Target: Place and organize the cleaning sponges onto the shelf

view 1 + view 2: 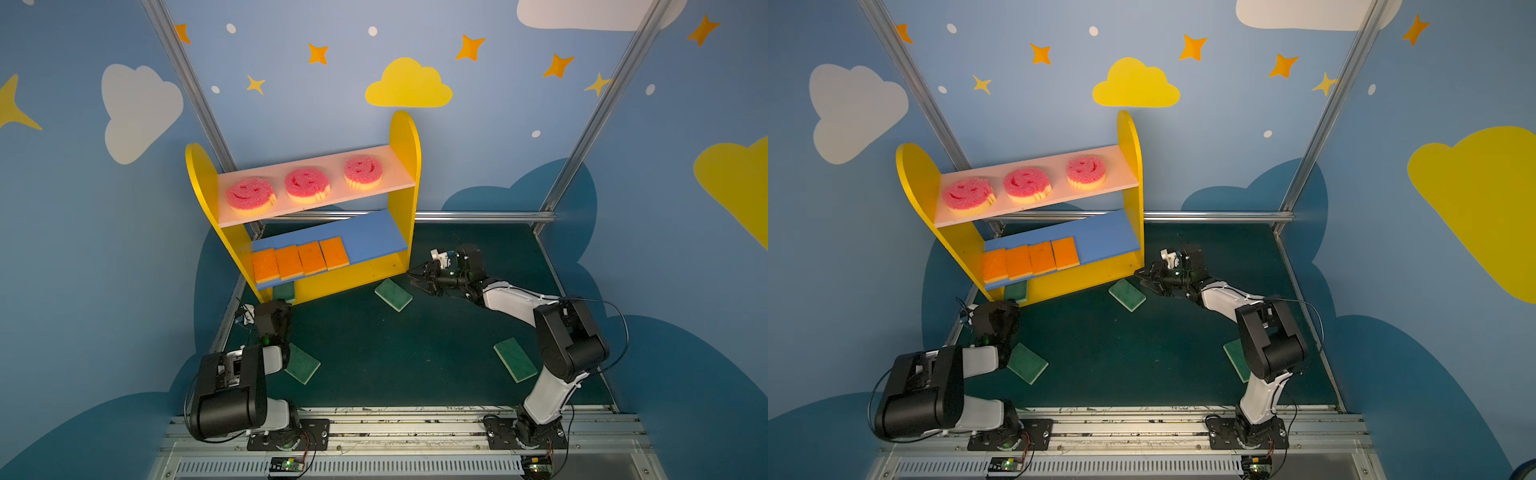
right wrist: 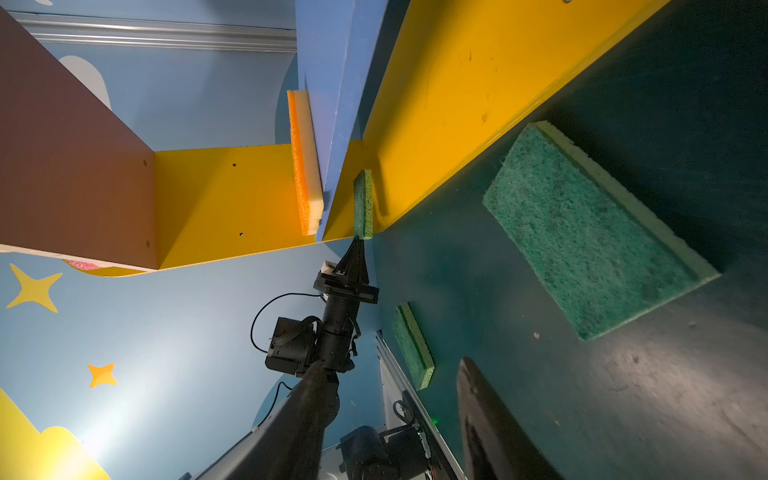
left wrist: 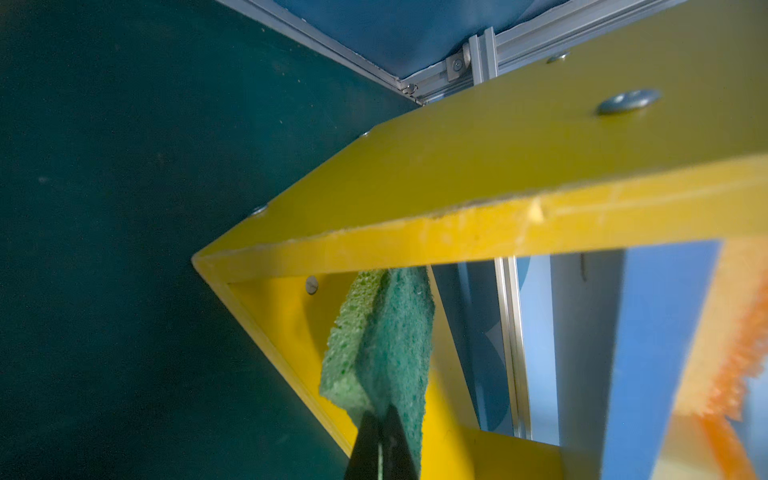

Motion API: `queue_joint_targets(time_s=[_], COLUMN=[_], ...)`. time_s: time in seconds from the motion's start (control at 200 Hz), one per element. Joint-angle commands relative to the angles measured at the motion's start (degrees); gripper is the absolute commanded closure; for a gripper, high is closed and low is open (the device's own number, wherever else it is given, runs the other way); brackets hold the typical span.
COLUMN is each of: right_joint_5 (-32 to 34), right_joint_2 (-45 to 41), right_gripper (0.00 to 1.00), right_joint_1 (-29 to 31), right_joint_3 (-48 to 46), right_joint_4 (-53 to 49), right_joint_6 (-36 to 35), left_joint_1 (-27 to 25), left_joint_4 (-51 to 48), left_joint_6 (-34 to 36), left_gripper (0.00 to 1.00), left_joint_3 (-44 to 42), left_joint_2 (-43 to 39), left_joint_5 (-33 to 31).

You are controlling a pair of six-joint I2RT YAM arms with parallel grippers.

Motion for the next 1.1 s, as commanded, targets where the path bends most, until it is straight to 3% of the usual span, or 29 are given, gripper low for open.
queue_joint_targets(time_s=[0.0,0.335,0.801,1.096], right_joint_5=[-1.0,-1.4,-1.6,-1.3], right_joint_2=[0.8,0.9,0.8,-0.8], right_gripper=[0.49,0.49,0.49,0.49], right_joint_1=[-0.3,-0.6,-0.7,-0.7], right_joint_3=[-0.7,-0.6,-1.0,-1.2], right_joint_4=[1.5,1.2,1.4,0.3], right_joint_6=[0.2,0.0,0.0,-0.7], left_joint_1=[0.5,0.6,0.6,0.1], left_joint_4=[2.0,5.0,3.5,-0.4], left_joint_6=[0.5,-0.6,0.2,1.1], left_gripper=[0.97,0.93,0.51,0.37], left_joint_3=[1.6,2.1,2.1,0.7], left_joint_2=[1.6,6.9,5.7,0.2], left_joint_5=[1.7,2.9,3.2,4.5])
